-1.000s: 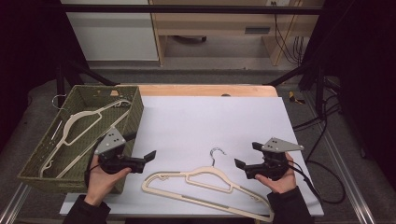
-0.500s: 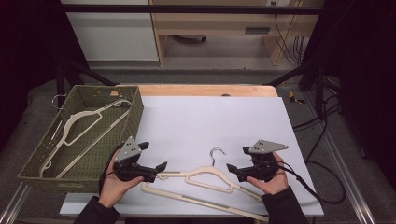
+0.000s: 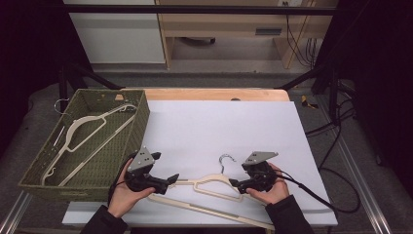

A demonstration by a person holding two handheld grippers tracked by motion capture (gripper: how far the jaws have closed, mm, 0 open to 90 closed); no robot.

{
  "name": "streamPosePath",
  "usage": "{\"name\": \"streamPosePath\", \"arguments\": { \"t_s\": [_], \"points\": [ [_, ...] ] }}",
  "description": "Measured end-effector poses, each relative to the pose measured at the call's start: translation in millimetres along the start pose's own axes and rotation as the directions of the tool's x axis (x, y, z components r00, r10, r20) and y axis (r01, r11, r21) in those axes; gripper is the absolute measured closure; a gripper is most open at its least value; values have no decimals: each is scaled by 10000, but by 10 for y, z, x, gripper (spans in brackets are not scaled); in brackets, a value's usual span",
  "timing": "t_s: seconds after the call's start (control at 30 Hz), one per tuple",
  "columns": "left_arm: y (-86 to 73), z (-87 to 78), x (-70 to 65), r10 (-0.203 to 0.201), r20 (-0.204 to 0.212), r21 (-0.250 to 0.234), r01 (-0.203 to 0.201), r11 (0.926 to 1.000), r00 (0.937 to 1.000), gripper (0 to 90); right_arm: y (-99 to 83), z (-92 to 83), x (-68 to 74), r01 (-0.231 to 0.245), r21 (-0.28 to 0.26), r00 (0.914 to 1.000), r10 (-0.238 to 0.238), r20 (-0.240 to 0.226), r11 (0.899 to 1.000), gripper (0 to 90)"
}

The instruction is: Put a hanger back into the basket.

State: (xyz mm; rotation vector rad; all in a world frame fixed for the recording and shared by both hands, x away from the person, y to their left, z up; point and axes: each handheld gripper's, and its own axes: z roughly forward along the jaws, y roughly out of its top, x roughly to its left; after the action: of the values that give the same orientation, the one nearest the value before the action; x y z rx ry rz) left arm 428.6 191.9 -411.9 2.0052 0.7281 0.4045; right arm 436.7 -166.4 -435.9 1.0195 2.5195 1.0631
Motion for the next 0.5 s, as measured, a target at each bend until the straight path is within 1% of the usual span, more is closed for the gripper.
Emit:
{"name": "streamPosePath", "arguments": {
  "t_s": [0.07,0.1,0.13,0.17,0.2,0.23,0.27,0.3,0.33,0.4,0.43,0.47,0.5],
  "points": [
    [-6,11,-5,-9,30,28,9,10000,10000,35,-15,59,15,22,254,10000,-24,74,9997,312],
    [-9,16,-7,-14,40,42,13,10000,10000,35,-20,78,25,-66,318,10000,64,52,9995,323],
    [-12,24,-9,9,38,79,-9,10000,10000,35,-25,94,24,-3,384,10000,2,17,9993,331],
    [-15,31,-12,-9,67,110,8,9999,10000,35,-30,123,36,-51,498,10000,50,18,9987,342],
    [-17,38,-14,4,104,135,-6,9999,9999,36,-37,143,36,38,620,10000,-37,-10,9981,356],
    [-20,45,-17,5,118,159,-7,9999,9999,37,-41,166,44,-3,732,10000,5,-40,9973,371],
    [-24,54,-20,20,143,214,-23,9998,9999,38,-46,190,46,19,727,10000,-13,-75,9974,383],
    [-27,60,-21,18,173,233,-22,9997,9998,39,-49,215,59,-104,937,9999,112,-73,9955,392],
    [-32,71,-25,7,178,261,-12,9997,9998,40,-59,240,53,4,898,9999,7,-119,9960,399],
    [-39,84,-28,10,192,299,-16,9996,9998,40,-71,288,66,63,1157,10000,-54,-82,9933,424],
    [-41,90,-29,15,218,314,-22,9995,9998,40,-70,300,86,-137,1322,9999,137,10,9911,436],
    [-40,92,-30,38,220,341,-45,9994,9997,41,-76,315,79,-23,1347,10000,36,-92,9909,445],
    [-40,96,-32,51,208,362,-58,9993,9998,41,-74,322,82,-55,1416,10000,66,-71,9899,457]
  ]
}}
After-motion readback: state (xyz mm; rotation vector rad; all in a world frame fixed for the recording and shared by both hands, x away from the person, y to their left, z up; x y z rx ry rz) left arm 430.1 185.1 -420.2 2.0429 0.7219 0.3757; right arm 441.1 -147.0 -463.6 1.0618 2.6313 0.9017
